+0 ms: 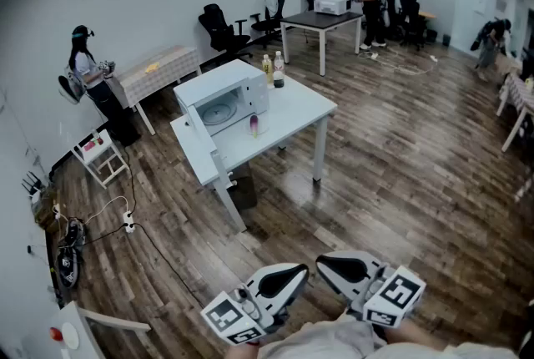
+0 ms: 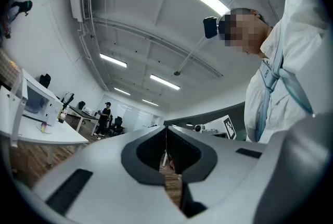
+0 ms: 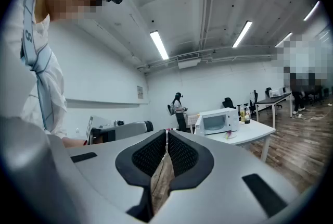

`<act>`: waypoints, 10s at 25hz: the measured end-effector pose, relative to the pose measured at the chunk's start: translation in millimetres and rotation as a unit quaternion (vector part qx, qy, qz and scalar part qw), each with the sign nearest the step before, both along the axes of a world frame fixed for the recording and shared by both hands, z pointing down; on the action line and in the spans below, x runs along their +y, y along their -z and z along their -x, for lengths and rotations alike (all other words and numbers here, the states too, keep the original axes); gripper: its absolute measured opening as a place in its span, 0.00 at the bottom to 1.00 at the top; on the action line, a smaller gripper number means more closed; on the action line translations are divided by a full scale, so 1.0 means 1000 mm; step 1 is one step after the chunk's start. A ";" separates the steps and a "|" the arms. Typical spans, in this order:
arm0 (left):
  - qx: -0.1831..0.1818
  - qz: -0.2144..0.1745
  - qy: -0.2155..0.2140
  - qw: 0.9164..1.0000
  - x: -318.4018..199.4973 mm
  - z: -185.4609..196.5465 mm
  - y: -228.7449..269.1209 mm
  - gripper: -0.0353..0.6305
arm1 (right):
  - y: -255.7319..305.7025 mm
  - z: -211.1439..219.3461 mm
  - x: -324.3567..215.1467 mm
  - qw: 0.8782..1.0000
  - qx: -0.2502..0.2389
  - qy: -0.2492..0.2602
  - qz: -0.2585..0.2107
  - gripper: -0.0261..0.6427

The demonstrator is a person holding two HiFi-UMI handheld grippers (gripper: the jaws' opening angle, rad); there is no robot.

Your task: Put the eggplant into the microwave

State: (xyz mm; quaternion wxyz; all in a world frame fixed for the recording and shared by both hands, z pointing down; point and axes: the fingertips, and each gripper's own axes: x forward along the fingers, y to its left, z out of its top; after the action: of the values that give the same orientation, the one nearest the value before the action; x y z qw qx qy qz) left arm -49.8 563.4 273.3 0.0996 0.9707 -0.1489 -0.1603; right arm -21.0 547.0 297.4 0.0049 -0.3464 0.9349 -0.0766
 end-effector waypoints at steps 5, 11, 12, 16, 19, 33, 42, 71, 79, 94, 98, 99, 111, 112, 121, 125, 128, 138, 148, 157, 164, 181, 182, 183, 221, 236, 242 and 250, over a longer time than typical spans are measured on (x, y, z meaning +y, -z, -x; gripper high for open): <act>-0.001 -0.001 0.001 1.000 0.003 -0.002 -0.003 0.06 | -0.001 -0.001 0.003 1.000 0.000 0.001 0.001 0.10; -0.002 0.001 0.001 1.000 -0.001 -0.004 -0.003 0.06 | -0.001 -0.001 -0.001 1.000 0.001 0.002 0.002 0.10; -0.002 0.001 0.001 1.000 0.000 -0.005 -0.003 0.06 | -0.001 -0.001 -0.001 1.000 0.000 0.002 0.002 0.10; -0.001 0.000 0.000 1.000 -0.001 -0.005 -0.005 0.06 | 0.002 -0.003 -0.003 1.000 -0.018 0.000 -0.002 0.10; 0.000 0.001 0.003 1.000 -0.005 -0.003 -0.004 0.06 | 0.005 -0.004 -0.007 0.999 -0.032 0.000 -0.005 0.11; -0.007 0.010 0.024 1.000 -0.079 -0.024 -0.018 0.06 | -0.005 -0.016 -0.085 0.998 -0.037 0.043 0.006 0.11; 0.005 0.025 0.049 0.998 -0.190 -0.054 -0.014 0.06 | 0.003 -0.044 -0.188 0.995 -0.056 0.082 -0.001 0.11; -0.044 0.006 0.179 0.983 -0.446 -0.103 -0.044 0.06 | -0.038 -0.090 -0.440 0.984 -0.038 0.172 0.000 0.11; -0.066 0.019 0.218 0.974 -0.509 -0.071 -0.079 0.06 | -0.064 -0.073 -0.501 0.986 -0.022 0.167 0.016 0.11; -0.101 0.033 0.260 0.960 -0.624 0.000 -0.121 0.06 | -0.084 -0.018 -0.613 0.984 -0.018 0.175 0.033 0.11; -0.099 0.035 0.271 0.957 -0.642 0.013 -0.127 0.07 | -0.087 -0.006 -0.628 0.982 -0.012 0.184 0.035 0.11; -0.097 0.039 0.275 0.956 -0.646 0.015 -0.129 0.07 | -0.089 -0.005 -0.631 0.981 -0.009 0.188 0.037 0.11; -0.130 0.095 0.351 0.922 -0.692 0.018 -0.181 0.13 | -0.107 0.004 -0.678 0.960 0.019 0.275 0.059 0.11; -0.134 0.101 0.356 0.919 -0.696 0.018 -0.186 0.13 | -0.109 0.004 -0.680 0.958 0.022 0.280 0.060 0.11; -0.183 0.135 0.411 0.883 -0.728 0.034 -0.245 0.17 | -0.132 0.005 -0.695 0.948 0.034 0.309 0.069 0.11; -0.227 0.139 0.422 0.867 -0.742 0.039 -0.267 0.21 | -0.136 0.004 -0.699 0.948 0.034 0.307 0.074 0.11; -0.255 0.147 0.433 0.852 -0.753 0.046 -0.279 0.23 | -0.136 0.004 -0.700 0.949 0.032 0.306 0.074 0.11; -0.307 0.199 0.443 0.818 -0.776 0.062 -0.318 0.30 | -0.140 -0.001 -0.706 0.953 0.031 0.290 0.082 0.11; -0.394 0.252 0.426 0.774 -0.768 0.066 -0.364 0.27 | -0.143 0.000 -0.708 0.957 0.026 0.276 0.088 0.11; -0.411 0.278 0.418 0.761 -0.760 0.071 -0.381 0.24 | -0.145 0.004 -0.711 0.959 0.025 0.269 0.087 0.11; -0.371 0.267 0.424 0.782 -0.759 0.074 -0.366 0.23 | -0.147 0.006 -0.714 0.959 0.033 0.270 0.086 0.11; -0.302 0.218 0.479 0.795 -0.759 0.122 -0.311 0.23 | -0.142 0.033 -0.712 0.958 0.035 0.275 0.078 0.11; -0.301 0.216 0.482 0.794 -0.761 0.125 -0.307 0.23 | -0.141 0.034 -0.712 0.958 0.035 0.275 0.073 0.11; -0.302 0.214 0.483 0.793 -0.762 0.130 -0.304 0.23 | -0.140 0.037 -0.712 0.958 0.035 0.275 0.068 0.11; -0.419 0.215 0.439 0.765 -0.871 0.234 -0.302 0.23 | -0.194 0.124 -0.766 0.975 0.064 0.199 0.074 0.11; -0.439 0.245 0.447 0.740 -0.883 0.247 -0.320 0.23 | -0.194 0.110 -0.760 0.975 0.066 0.195 0.081 0.11; -0.425 0.254 0.447 0.745 -0.889 0.251 -0.321 0.23 | -0.196 0.113 -0.756 0.975 0.065 0.197 0.083 0.11; -0.412 0.258 0.442 0.754 -0.883 0.249 -0.320 0.31 | -0.194 0.114 -0.757 0.975 0.063 0.198 0.084 0.11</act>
State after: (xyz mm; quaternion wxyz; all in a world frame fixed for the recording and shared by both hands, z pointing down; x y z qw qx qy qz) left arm -299.0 -319.9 593.3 0.1933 0.7061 -0.6238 0.2736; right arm -134.7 -210.3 491.0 -0.0980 -0.1578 0.9737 -0.1320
